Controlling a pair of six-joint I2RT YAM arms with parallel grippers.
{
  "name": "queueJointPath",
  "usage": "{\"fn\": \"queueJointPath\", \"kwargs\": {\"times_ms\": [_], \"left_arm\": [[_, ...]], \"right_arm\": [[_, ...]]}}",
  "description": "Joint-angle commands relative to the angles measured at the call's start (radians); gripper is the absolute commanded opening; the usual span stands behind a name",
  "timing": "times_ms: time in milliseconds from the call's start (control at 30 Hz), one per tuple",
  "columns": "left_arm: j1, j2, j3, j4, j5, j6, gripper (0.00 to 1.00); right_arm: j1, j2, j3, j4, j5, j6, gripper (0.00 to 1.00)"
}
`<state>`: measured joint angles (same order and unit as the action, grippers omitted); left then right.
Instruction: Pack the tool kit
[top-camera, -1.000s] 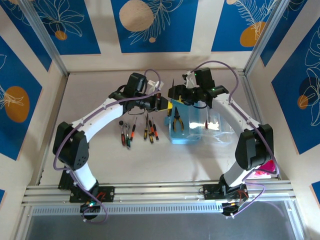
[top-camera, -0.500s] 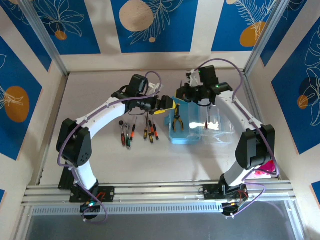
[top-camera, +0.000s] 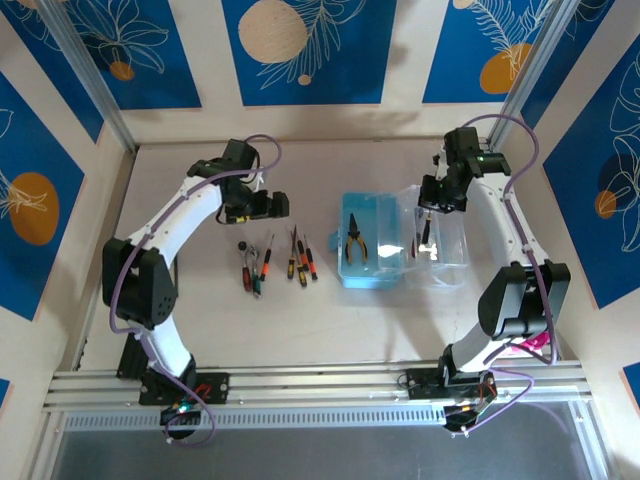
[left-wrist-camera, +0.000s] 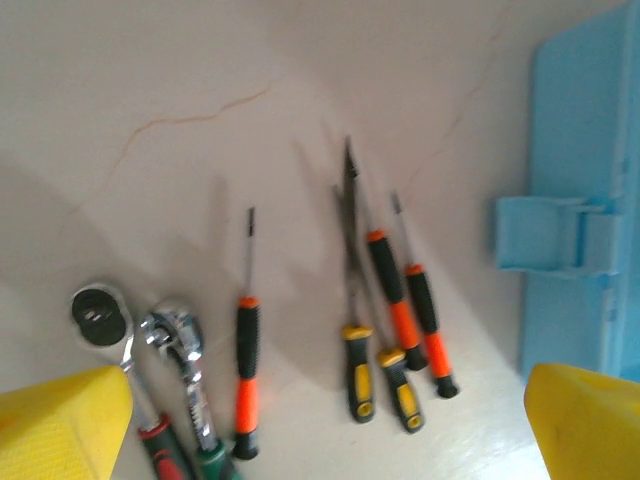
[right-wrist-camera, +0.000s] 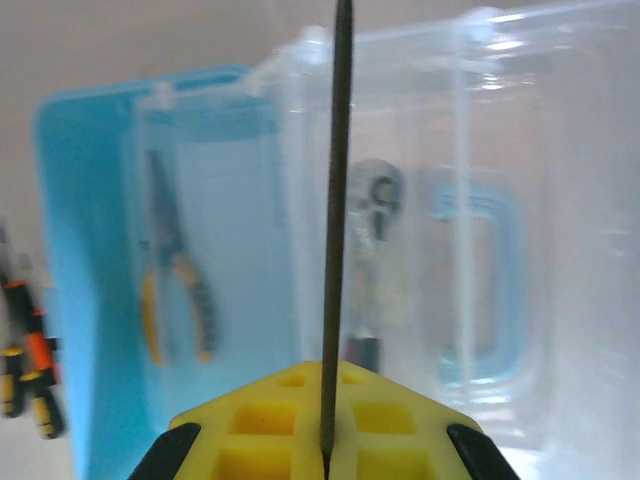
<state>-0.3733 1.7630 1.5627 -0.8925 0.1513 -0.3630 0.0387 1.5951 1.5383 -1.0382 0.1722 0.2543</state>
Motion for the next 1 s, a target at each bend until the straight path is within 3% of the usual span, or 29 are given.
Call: {"fn": "queueJointPath", "kwargs": {"times_ms": [0,233,533,733,967], "left_arm": [[0.001,-0.034,-0.033,-0.068,-0.067,0.037,1.00],[0.000,-0.028,-0.063,-0.054,-0.053,0.030,1.00],[0.000,-0.025,-0.078,-0.039,-0.032,0.026,1.00],[0.001,-0.032,-0.094,-0.037,-0.030,0.026,1.00],[0.001,-0.033,-0.097,-0.038,-0.023,0.027,1.00]], "right_arm": [[-0.009,0.028,0.026,-0.073,0.138,-0.063,0.00],[0.017,0.073,0.009,-0.051,0.208,-0.103,0.00],[0.073,0.136,0.019,-0.017,0.167,-0.094,0.00],[0.072,0.159,0.005,-0.023,0.245,-0.108,0.00],[0.064,0.144,-0.004,-0.022,0.247,-0.115,0.22]]}}
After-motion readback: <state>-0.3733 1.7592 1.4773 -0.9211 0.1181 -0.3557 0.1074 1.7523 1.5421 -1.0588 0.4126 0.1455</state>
